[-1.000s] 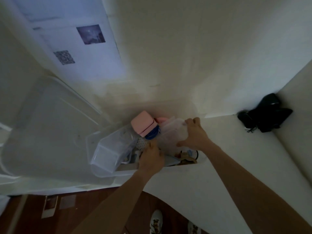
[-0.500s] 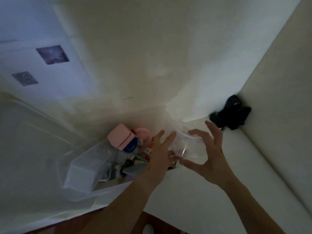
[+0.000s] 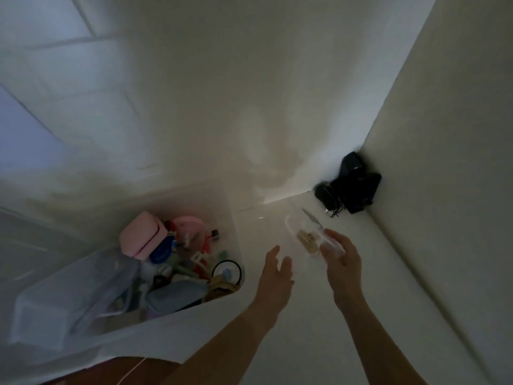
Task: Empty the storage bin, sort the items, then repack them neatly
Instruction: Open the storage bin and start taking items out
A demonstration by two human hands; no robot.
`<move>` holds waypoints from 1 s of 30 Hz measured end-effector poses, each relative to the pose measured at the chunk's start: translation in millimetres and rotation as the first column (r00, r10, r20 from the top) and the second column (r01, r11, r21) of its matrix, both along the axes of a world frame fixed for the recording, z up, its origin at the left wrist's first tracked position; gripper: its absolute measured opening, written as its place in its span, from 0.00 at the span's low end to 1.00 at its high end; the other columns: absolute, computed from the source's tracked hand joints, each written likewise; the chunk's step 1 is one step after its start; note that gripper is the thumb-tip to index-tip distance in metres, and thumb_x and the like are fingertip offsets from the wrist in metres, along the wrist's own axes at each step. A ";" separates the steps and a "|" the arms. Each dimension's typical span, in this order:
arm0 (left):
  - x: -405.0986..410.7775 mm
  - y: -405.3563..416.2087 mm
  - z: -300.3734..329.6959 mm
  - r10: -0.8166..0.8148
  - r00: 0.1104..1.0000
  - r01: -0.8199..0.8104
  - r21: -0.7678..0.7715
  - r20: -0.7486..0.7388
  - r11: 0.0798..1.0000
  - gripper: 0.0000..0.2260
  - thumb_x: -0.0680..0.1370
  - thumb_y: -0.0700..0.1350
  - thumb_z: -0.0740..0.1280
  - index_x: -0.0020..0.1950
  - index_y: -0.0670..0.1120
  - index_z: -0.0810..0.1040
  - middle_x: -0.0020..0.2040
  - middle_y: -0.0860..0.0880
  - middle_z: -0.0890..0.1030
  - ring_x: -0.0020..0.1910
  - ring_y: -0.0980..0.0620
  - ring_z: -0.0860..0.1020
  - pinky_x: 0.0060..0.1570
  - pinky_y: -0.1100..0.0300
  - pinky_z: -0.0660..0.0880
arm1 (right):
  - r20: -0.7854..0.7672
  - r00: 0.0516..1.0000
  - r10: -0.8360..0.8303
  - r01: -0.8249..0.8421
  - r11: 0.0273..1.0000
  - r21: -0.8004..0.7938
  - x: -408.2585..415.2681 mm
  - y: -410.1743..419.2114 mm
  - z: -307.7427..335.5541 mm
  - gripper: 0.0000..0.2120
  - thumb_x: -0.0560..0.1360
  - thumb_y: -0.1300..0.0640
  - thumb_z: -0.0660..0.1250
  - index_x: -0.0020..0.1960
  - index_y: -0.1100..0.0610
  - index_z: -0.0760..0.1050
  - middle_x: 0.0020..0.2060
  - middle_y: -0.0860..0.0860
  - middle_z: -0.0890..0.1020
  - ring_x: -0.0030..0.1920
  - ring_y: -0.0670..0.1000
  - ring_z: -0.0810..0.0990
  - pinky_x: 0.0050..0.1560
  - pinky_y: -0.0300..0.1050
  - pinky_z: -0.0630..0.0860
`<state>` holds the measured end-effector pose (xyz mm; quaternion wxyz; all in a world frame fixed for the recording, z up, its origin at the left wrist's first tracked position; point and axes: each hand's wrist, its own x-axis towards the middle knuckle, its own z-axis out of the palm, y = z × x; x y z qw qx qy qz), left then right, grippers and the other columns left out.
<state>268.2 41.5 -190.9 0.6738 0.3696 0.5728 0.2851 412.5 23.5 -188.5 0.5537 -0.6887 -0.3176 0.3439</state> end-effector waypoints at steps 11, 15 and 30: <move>0.9 15.5 -65.1 -0.183 0.872 0.175 -0.061 -0.454 0.983 0.24 0.83 0.41 0.58 0.78 0.51 0.56 0.71 0.42 0.67 0.66 0.43 0.72 0.63 0.59 0.69 | 0.157 0.971 0.179 -0.164 0.981 -0.103 39.0 79.4 -88.8 0.16 0.76 0.62 0.69 0.58 0.47 0.70 0.57 0.48 0.77 0.56 0.51 0.77 0.53 0.45 0.73; 2.2 31.8 -77.4 -0.122 0.898 0.127 -0.015 -0.422 0.992 0.30 0.81 0.37 0.59 0.80 0.54 0.53 0.77 0.43 0.61 0.71 0.46 0.67 0.72 0.55 0.65 | 0.263 0.915 0.305 -0.274 0.950 -0.148 43.2 91.7 -97.7 0.19 0.75 0.65 0.68 0.61 0.49 0.69 0.56 0.49 0.77 0.52 0.51 0.78 0.45 0.38 0.70; 4.4 37.5 -61.3 -0.031 0.950 0.053 0.063 -0.310 0.997 0.31 0.81 0.36 0.60 0.80 0.54 0.51 0.75 0.45 0.65 0.71 0.47 0.68 0.68 0.55 0.68 | 0.250 0.878 0.408 -0.345 0.901 -0.263 49.5 98.2 -105.3 0.38 0.67 0.59 0.74 0.71 0.38 0.64 0.64 0.51 0.73 0.62 0.55 0.74 0.62 0.62 0.75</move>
